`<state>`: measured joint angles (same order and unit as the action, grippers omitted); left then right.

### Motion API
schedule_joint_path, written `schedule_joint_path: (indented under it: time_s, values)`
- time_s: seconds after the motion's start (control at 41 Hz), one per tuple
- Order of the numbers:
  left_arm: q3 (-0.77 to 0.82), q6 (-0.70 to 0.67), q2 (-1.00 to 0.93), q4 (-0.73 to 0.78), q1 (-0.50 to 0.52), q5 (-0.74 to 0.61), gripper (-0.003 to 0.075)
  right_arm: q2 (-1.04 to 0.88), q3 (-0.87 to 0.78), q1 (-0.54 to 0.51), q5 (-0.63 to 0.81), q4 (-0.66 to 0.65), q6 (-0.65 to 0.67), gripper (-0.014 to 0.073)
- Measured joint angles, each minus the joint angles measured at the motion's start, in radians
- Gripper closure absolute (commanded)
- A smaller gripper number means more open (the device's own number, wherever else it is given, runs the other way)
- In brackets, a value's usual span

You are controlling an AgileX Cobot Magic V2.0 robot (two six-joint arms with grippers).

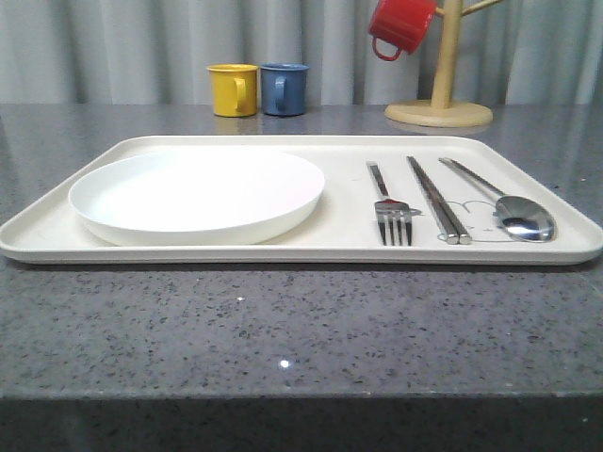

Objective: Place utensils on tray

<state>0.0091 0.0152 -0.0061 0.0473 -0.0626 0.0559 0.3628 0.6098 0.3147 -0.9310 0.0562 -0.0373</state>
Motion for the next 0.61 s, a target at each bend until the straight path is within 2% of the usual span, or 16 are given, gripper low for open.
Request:
schedule_joint_path:
  time_s: [0.342, 0.61]
  values:
    - [0.0, 0.0, 0.0, 0.0, 0.0, 0.0, 0.0738, -0.27, -0.369, -0.222, 0.521, -0.004, 0.0, 0.0662]
    - [0.0, 0.0, 0.0, 0.0, 0.0, 0.0, 0.0738, -0.371, -0.624, -0.299, 0.764, 0.021, 0.0, 0.0662]
